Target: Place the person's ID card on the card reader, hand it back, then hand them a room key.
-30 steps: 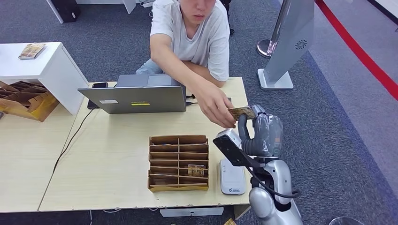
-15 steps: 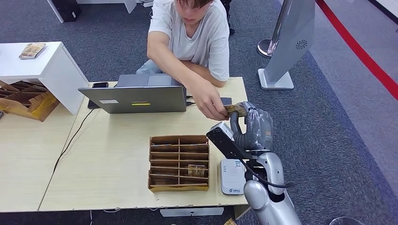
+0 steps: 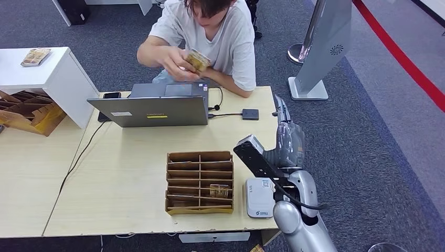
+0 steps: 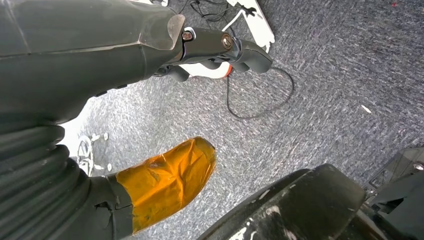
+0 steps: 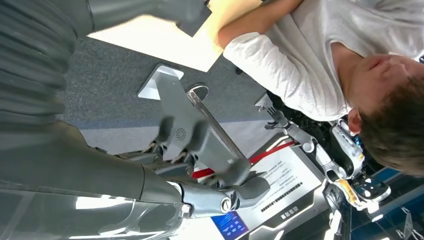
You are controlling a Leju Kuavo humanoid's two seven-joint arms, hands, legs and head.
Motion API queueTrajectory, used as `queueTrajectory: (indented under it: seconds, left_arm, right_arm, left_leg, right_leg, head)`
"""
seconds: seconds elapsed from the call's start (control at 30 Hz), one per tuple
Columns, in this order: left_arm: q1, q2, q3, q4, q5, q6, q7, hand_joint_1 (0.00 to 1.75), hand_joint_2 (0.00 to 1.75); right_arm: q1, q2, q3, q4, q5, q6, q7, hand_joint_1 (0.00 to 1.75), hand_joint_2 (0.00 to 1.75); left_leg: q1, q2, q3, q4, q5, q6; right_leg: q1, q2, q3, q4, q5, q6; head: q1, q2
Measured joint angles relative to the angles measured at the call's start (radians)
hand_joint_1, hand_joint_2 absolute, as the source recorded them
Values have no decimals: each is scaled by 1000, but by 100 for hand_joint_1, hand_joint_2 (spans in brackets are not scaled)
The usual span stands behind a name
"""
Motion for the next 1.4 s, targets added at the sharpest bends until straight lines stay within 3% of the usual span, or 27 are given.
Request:
queueTrajectory:
  seconds: [0.1, 0.23, 0.53, 0.73, 1.4]
  left_arm:
    - [0, 0, 0, 0, 2, 1, 0, 0, 175]
    - [0, 0, 0, 0, 9, 2, 0, 0, 175]
    - [5, 1, 1, 0, 53, 21, -2, 0, 175]
    - [8, 0, 13, 0, 93, 41, -9, 0, 175]
    - [9, -1, 53, 0, 117, 57, -9, 0, 175]
  right_arm:
    - [2, 0, 0, -7, -36, 2, -16, 0, 175]
    - [15, 0, 0, -31, -117, 18, -49, 0, 0]
    - [81, -1, 10, -164, -411, 126, -148, 0, 0]
    - [98, -17, 72, -307, -561, 207, -197, 0, 0]
    - [84, -42, 171, -364, -662, 243, -225, 0, 0]
  left_leg:
    - [0, 0, 0, 0, 0, 0]
    - [0, 0, 0, 0, 0, 0]
    - [0, 0, 0, 0, 0, 0]
    - [0, 0, 0, 0, 0, 0]
    - [0, 0, 0, 0, 0, 0]
  right_leg:
    - [0, 0, 0, 0, 0, 0]
    - [0, 0, 0, 0, 0, 0]
    - [0, 0, 0, 0, 0, 0]
    - [0, 0, 0, 0, 0, 0]
    - [0, 0, 0, 0, 0, 0]
  head:
    - [0, 0]
    - [0, 0]
    - [0, 0]
    - [0, 0]
    - [0, 0]
